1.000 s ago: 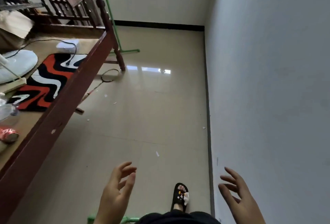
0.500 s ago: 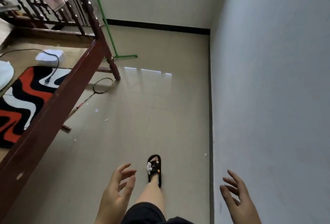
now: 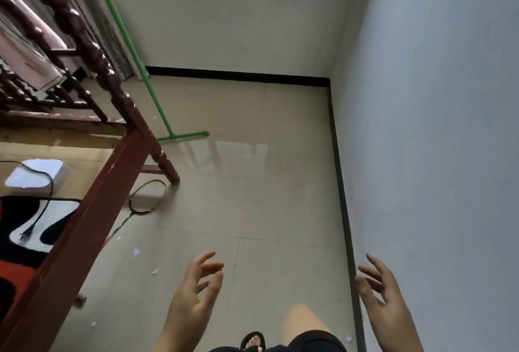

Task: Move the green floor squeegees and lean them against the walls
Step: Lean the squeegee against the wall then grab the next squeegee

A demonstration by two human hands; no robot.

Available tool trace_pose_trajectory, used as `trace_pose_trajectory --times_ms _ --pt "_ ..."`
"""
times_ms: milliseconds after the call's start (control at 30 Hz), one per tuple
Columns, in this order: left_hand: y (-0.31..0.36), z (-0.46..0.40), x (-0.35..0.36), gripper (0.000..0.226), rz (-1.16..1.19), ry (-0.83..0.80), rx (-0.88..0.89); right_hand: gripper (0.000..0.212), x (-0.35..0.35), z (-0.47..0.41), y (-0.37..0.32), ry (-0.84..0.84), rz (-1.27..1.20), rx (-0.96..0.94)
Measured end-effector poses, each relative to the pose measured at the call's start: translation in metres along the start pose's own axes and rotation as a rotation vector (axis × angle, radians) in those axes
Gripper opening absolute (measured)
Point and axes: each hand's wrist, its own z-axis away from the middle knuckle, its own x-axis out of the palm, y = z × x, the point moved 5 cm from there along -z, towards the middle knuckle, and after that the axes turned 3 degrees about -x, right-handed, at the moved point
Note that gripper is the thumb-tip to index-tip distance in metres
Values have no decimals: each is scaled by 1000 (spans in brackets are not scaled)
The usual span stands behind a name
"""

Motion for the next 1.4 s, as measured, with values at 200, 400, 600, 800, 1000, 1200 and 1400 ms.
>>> trace_pose_trajectory --times_ms 200,400,600,800,1000,1200,1400 --pt "36 -147 33 44 23 -12 -2 43 14 -149 -35 19 23 -30" --pt "101 -306 71 39 45 51 26 37 22 -332 -108 -39 47 -111" --pt "122 -421 69 21 99 161 -69 38 67 -482 -166 -194 97 -154" --pt "132 -562 46 27 103 248 -81 37 145 -621 -208 -275 137 -165" --pt "182 -716 -11 22 148 328 -49 38 236 -745 -295 -331 119 -223" --pt "195 -819 -44 26 149 436 -89 36 326 -855 -355 -471 142 -271" --pt "187 -919 -83 21 207 746 -176 36 445 -983 -409 -725 214 -343"
